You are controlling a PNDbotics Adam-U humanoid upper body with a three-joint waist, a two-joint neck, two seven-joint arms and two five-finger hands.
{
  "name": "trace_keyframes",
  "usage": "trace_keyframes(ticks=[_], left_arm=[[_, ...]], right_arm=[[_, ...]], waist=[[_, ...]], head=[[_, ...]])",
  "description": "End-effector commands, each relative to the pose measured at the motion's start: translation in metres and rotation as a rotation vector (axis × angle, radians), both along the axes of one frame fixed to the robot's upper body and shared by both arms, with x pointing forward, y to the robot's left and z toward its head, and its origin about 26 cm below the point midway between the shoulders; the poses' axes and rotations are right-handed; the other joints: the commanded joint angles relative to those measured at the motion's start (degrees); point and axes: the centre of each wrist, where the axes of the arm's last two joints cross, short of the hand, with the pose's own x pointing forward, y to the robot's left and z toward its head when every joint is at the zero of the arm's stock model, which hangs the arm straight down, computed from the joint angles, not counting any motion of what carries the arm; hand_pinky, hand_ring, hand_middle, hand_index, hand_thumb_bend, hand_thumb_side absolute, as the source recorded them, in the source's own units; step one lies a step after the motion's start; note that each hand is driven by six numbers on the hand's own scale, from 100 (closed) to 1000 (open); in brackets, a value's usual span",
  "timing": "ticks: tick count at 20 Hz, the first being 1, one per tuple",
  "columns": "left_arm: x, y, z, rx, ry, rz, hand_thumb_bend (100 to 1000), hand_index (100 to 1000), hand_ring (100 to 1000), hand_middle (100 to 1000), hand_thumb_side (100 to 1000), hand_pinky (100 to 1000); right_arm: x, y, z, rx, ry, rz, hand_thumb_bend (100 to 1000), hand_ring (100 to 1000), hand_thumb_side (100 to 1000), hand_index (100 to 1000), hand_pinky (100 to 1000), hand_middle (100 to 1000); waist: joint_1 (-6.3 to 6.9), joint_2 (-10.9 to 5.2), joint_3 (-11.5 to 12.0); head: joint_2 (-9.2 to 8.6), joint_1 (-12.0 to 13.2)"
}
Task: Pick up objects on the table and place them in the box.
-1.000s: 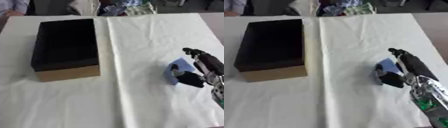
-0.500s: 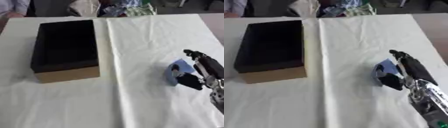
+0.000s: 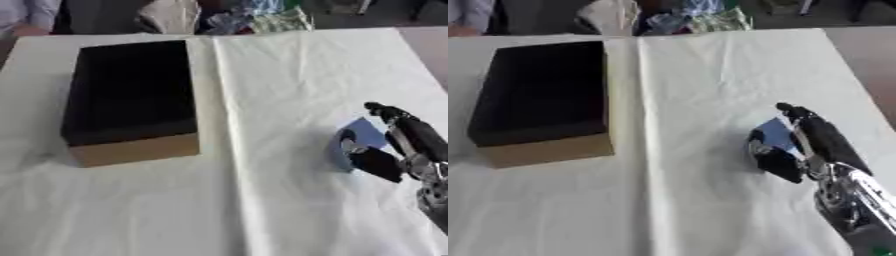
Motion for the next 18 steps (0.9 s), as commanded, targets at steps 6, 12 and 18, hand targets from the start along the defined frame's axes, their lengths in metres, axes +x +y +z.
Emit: trace_keyframes(ticks=[6, 12, 18], left_arm=[[-0.0018, 0.001, 0.0072, 0.008, -0.026, -0.005, 100, 871, 682, 678, 654, 1000], [-0.0019, 0.0005, 0.0067, 0.007, -0.023, -0.008, 100, 871, 683, 678, 655, 1000], [-0.0019, 0.0004, 0.0064, 0.007, -0.022, -0.007, 100, 870, 684, 679, 653, 1000]], right_arm=[[-0.0013, 0.0001, 0.0027, 0.016, -0.007, -0.007, 100, 936, 593, 1000, 937, 893], [-0.0011, 0.0037, 0.0011, 0.058, 0.007, 0.011, 100, 917, 523, 1000, 916, 889], [-0.0016, 0.0042, -0.0009, 0.096, 0.013, 0.022, 108, 900, 450, 1000, 893, 883]], waist=[[0.1, -0.8, 0.2], [0.26, -0.72, 0.3], [0.37, -0.55, 0.3]], head=[[-0.77, 0.0], [-0.73, -0.1], [-0.68, -0.2]])
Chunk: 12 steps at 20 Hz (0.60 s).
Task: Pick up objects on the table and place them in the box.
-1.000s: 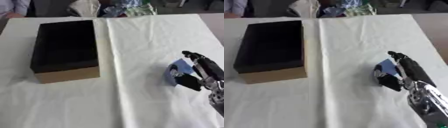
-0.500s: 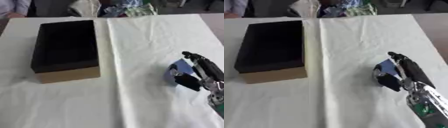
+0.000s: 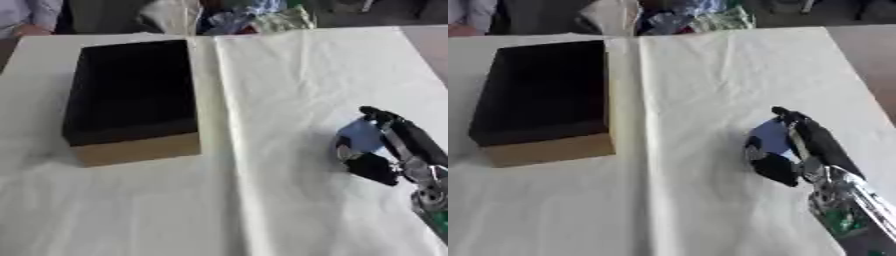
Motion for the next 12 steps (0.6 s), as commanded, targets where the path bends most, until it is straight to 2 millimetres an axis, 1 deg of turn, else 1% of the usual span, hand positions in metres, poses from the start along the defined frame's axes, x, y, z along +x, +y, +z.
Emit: trace_keyframes(ticks=[1, 6, 12], left_arm=[[-0.0019, 0.0005, 0.0065, 0.007, -0.025, -0.005, 100, 870, 685, 679, 650, 1000], [-0.0019, 0.0001, 0.0062, 0.007, -0.024, -0.005, 100, 870, 685, 680, 651, 1000], [-0.0018, -0.0004, 0.0061, 0.007, -0.023, -0.006, 100, 870, 686, 681, 647, 1000]], right_arm=[[-0.0013, -0.0005, 0.003, 0.015, -0.009, 0.006, 104, 898, 456, 1000, 890, 881], [-0.0018, 0.0007, 0.001, 0.036, -0.013, 0.0, 114, 888, 420, 1000, 878, 875], [-0.0026, 0.001, -0.0017, 0.047, -0.033, -0.017, 156, 820, 345, 1000, 817, 863]], waist=[[0.03, -0.81, 0.0], [0.1, -0.65, 0.1], [0.22, -0.44, 0.2]], head=[[-0.69, -0.1], [-0.72, -0.1], [-0.81, 0.0]])
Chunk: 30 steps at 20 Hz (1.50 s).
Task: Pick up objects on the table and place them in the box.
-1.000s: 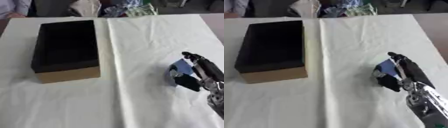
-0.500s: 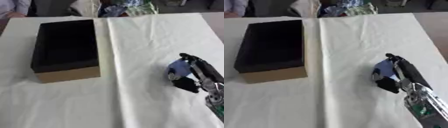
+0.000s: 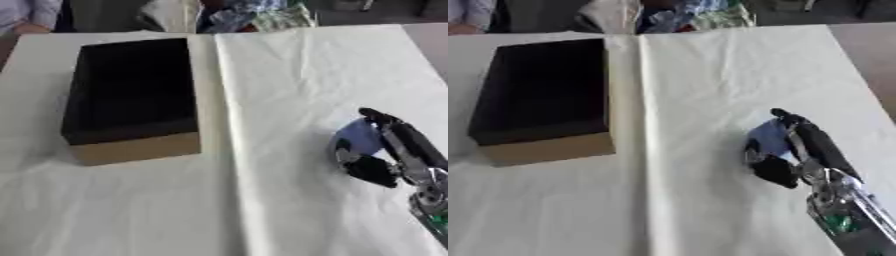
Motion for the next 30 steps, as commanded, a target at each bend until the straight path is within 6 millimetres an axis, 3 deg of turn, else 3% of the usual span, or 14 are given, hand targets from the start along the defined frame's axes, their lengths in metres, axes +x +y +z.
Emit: trace_keyframes(ticks=[1, 4, 8, 15, 18, 23, 30], left_arm=[[-0.002, 0.001, 0.007, 0.013, -0.026, -0.004, 100, 870, 686, 681, 644, 1000], [-0.002, 0.001, 0.007, 0.012, -0.026, -0.006, 100, 870, 687, 681, 639, 1000], [-0.002, 0.0, 0.007, 0.01, -0.024, -0.008, 100, 868, 687, 681, 639, 1000], [-0.002, 0.0, 0.007, 0.007, -0.023, -0.011, 100, 867, 688, 682, 646, 1000], [-0.002, 0.0, 0.007, 0.007, -0.023, -0.011, 100, 867, 689, 683, 648, 1000], [-0.002, 0.0, 0.007, 0.008, -0.025, -0.012, 100, 866, 689, 683, 645, 1000], [-0.001, 0.0, 0.008, 0.012, -0.028, -0.013, 100, 864, 692, 683, 643, 1000]], right_arm=[[-0.001, 0.0, 0.003, 0.0, -0.026, -0.006, 169, 812, 316, 1000, 808, 860], [-0.002, 0.0, 0.001, -0.004, -0.038, -0.014, 194, 803, 263, 1000, 795, 857], [-0.002, 0.002, 0.0, -0.009, -0.047, -0.024, 227, 794, 107, 1000, 782, 846], [-0.002, 0.004, 0.0, 0.0, -0.08, -0.056, 171, 731, 100, 1000, 711, 810], [-0.001, 0.005, 0.0, 0.011, -0.106, -0.074, 101, 678, 100, 1000, 677, 780], [-0.006, 0.002, -0.012, 0.035, -0.132, -0.079, 100, 645, 100, 1000, 643, 736], [-0.006, 0.003, -0.012, 0.066, -0.211, -0.083, 100, 628, 100, 972, 617, 687]], waist=[[0.03, -0.81, 0.0], [0.12, -0.78, 0.0], [0.24, -0.78, 0.1], [0.31, -0.8, 0.2], [0.25, -0.8, 0.2], [0.22, -0.76, 0.2], [0.15, -0.91, 0.3]], head=[[-0.82, 0.0], [-0.82, -0.1], [-0.86, -0.1], [-0.95, -0.1], [-0.94, 0.0], [-1.05, 0.1], [-1.0, 0.2]])
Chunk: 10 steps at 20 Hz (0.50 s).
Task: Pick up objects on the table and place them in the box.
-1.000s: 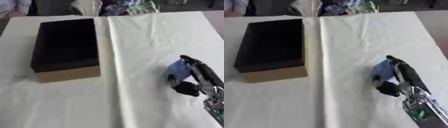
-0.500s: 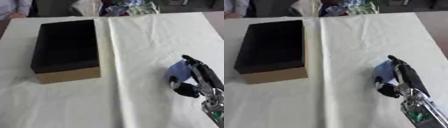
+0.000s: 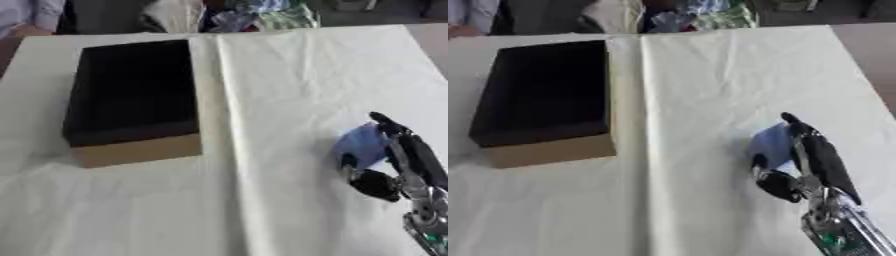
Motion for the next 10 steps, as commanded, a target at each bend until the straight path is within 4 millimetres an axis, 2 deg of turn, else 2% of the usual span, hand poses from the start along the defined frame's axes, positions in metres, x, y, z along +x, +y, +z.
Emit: trace_keyframes(ticks=[1, 10], left_arm=[[-0.001, 0.0, 0.008, 0.008, -0.028, -0.006, 100, 864, 692, 683, 643, 1000], [-0.001, 0.001, 0.008, 0.01, -0.028, -0.004, 100, 864, 691, 683, 639, 1000]], right_arm=[[0.0, -0.001, 0.006, 0.002, -0.055, -0.006, 100, 627, 100, 971, 615, 685], [0.008, 0.0, 0.029, -0.033, -0.181, 0.016, 100, 619, 100, 928, 599, 657]], waist=[[-0.14, -1.01, 0.1], [-0.57, -1.57, 0.3]], head=[[-0.55, 0.1], [-0.02, -0.1]])
